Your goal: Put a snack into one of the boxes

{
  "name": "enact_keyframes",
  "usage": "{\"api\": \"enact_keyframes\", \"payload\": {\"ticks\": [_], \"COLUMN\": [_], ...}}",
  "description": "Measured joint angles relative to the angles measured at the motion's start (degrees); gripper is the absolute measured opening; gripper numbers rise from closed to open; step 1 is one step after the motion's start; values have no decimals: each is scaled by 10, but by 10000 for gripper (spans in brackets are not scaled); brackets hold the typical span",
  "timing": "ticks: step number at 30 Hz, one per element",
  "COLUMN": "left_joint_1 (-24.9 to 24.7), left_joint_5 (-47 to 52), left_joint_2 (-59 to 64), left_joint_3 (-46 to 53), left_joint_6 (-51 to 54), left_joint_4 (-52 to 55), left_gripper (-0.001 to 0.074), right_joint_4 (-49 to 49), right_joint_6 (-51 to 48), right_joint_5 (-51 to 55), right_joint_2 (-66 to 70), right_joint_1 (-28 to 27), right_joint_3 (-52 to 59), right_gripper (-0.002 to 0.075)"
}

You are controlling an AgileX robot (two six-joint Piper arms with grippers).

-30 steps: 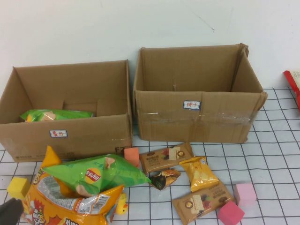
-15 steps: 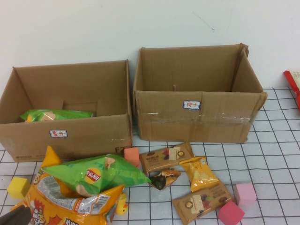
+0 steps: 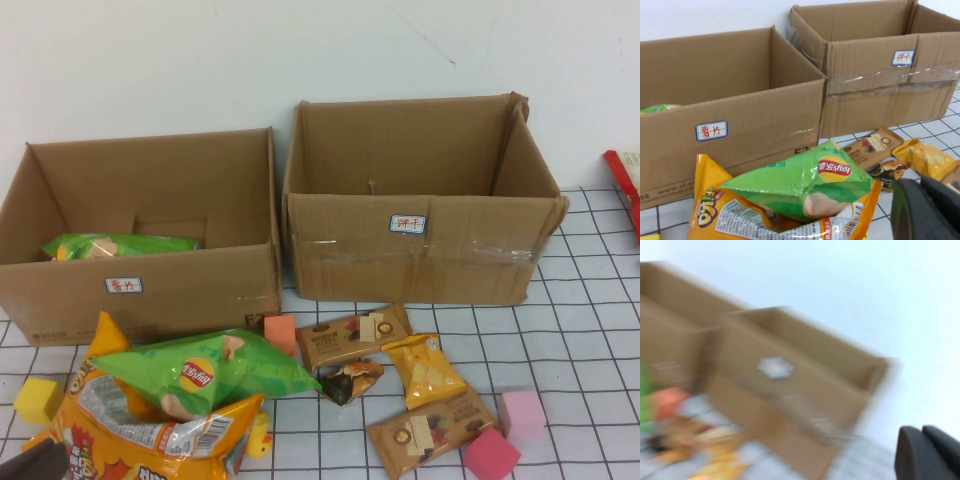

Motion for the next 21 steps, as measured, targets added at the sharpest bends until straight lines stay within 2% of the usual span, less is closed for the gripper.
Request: {"api": "enact_keyframes", "payload": {"ticks": [4,9,14,21], "left_joint_1": [0,0,0,0], "left_joint_5": [0,2,7,10], "left_joint_2": [0,0,0,0], "left_joint_3": [0,0,0,0], "left_joint_6": [0,0,0,0], "left_joint_4": [0,0,0,0], "left_gripper": [-2,-2,-2,-2], "right_joint_4": [-143,-325,-370,-374], "right_joint_6": [174,425,479,503], "right_joint_5": [-94,-46,2,101], "right_joint_2": [-1,-57,-113,-128], "right_joint_1": [-51,-129,-182,-192], "right_joint_3": [47,102,138,143], "right_gripper": [0,0,0,0]}}
